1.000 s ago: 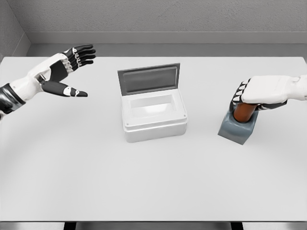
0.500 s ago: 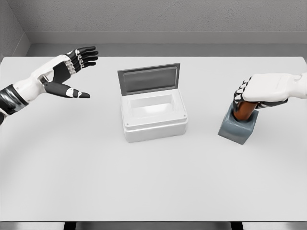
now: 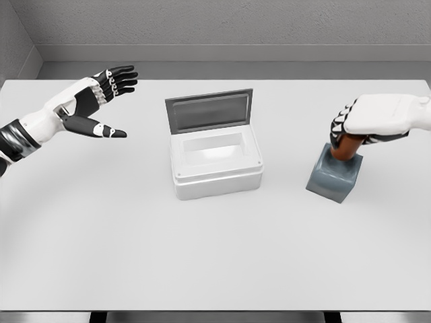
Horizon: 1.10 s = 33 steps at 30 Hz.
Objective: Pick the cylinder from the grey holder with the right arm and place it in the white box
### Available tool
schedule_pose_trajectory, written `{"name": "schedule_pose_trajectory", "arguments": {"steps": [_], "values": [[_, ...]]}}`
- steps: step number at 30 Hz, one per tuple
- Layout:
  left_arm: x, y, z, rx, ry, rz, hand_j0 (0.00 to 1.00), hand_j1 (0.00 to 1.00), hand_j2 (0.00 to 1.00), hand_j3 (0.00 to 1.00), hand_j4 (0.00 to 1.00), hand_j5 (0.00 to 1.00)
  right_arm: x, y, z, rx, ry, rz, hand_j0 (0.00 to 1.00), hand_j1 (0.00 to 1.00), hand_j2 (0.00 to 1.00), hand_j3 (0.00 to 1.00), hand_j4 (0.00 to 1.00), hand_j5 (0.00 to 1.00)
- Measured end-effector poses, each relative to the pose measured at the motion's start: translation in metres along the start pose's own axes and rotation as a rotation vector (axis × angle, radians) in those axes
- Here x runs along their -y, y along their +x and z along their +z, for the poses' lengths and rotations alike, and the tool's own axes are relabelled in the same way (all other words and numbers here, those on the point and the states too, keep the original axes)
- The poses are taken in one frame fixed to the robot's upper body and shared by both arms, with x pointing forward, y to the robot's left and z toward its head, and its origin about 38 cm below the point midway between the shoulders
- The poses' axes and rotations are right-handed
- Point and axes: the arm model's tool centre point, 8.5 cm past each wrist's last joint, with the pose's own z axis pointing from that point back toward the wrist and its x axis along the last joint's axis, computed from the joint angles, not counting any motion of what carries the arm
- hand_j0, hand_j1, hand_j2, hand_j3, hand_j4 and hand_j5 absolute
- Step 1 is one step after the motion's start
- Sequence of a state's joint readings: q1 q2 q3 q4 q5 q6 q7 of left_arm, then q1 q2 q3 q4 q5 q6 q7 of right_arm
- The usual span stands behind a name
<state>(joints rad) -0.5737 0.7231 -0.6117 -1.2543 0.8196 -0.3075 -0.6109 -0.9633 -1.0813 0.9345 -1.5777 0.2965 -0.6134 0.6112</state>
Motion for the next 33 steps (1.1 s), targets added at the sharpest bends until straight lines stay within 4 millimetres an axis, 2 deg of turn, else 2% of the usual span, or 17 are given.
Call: {"name": "schedule_pose_trajectory", "arguments": {"steps": [12, 33], "values": [[0.0, 0.0, 0.0, 0.0, 0.001, -0.002, 1.0, 1.0, 1.0, 1.0, 1.0, 1.0, 0.021, -0.003, 0.002, -0.007, -0.041, 0.032, 0.52, 0.52, 0.52, 0.52, 0.52, 0.52], [-0.002, 0.003, -0.001, 0.006, 0.0, -0.007, 1.0, 1.0, 1.0, 1.0, 1.0, 1.0, 0.055, 0.008, -0.024, 0.051, -0.112, 0.08, 0.52, 0.52, 0.52, 0.52, 0.52, 0.52]]}}
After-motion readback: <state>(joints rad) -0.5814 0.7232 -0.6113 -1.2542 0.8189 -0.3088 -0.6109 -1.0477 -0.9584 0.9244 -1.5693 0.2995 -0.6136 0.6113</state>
